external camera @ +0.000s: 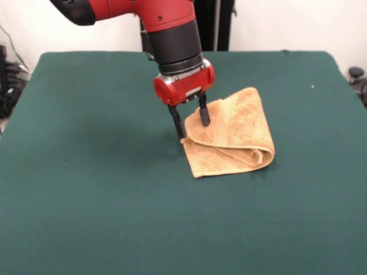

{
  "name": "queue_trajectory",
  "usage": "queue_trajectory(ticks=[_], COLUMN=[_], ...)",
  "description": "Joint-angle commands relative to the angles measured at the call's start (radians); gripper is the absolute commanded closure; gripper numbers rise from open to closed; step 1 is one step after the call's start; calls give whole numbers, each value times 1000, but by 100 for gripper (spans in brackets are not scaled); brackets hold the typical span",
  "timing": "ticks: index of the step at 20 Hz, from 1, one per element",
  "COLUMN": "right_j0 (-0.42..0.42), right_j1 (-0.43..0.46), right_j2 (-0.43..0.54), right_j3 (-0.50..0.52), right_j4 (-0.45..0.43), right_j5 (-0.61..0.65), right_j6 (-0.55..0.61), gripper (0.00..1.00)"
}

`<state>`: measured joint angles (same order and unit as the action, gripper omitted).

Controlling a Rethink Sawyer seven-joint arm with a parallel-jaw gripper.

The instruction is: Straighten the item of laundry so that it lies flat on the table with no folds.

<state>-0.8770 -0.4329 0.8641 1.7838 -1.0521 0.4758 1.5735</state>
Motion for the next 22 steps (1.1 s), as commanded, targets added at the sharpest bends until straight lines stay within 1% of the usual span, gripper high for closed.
queue_trajectory(ticks=[1,7,8,15,20,22], right_j0=[51,50,49,50,63,57], right_j1=[10,10,11,9,2,2], right_j2=[-1,-3,-1,-3,-19,-16], right_j3=[-40,-39,-38,-34,-34,-26], right_j4=[-28,-36,-36,-45,-51,-53], right_j5=[60,50,48,45,67,51], right_j6=[-245,-239,-239,-241,-243,-232], gripper=[0,0,100,100,100,100])
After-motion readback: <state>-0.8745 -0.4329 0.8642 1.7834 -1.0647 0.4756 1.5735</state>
